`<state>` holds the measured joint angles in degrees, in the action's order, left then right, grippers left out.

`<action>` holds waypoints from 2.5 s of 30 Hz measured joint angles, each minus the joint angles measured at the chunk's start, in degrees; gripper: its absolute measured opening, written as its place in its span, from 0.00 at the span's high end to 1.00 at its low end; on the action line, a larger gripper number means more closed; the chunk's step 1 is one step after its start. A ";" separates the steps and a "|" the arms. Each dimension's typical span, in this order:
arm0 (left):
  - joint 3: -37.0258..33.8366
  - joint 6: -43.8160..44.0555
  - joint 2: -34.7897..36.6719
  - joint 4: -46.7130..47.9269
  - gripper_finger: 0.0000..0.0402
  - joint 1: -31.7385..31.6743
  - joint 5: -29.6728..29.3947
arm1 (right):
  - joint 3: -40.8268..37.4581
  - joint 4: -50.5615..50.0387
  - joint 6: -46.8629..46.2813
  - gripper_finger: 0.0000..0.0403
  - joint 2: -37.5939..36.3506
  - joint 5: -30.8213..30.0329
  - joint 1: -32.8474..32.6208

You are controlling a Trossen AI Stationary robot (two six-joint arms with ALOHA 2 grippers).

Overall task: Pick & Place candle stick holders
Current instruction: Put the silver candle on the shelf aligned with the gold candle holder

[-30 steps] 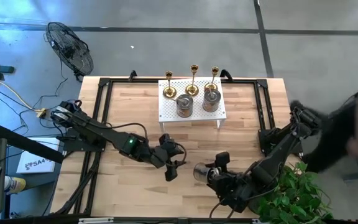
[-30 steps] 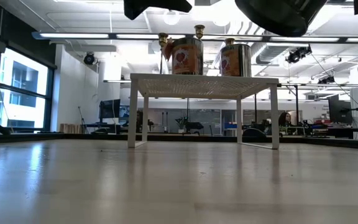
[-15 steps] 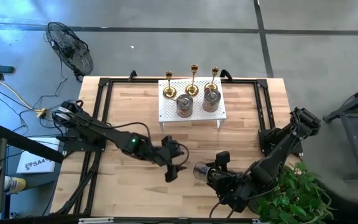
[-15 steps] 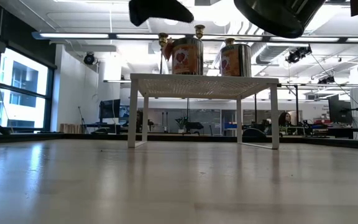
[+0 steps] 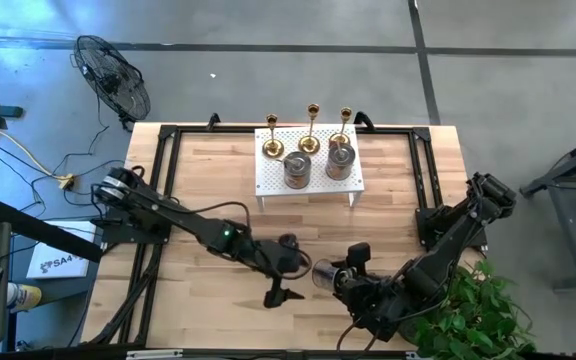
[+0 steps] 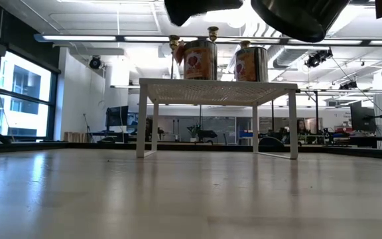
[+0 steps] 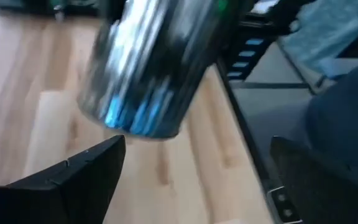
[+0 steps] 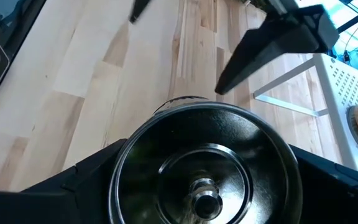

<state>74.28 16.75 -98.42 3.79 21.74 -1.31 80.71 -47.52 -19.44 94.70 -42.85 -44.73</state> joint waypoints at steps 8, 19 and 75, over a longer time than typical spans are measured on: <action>-0.24 -0.14 -0.21 -1.49 0.01 -1.08 -4.59 | 0.00 2.68 1.78 0.13 0.00 1.35 0.19; -0.06 -0.22 -2.12 -9.41 0.01 -2.29 -0.49 | 0.00 8.14 8.11 0.13 0.00 2.71 2.57; -0.28 2.31 -5.75 -17.04 0.09 -2.08 -2.94 | -0.02 13.46 16.95 0.14 0.00 10.93 8.35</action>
<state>74.00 19.06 -104.17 -13.26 19.66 -4.25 80.68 -34.05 -2.49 94.70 -31.92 -36.38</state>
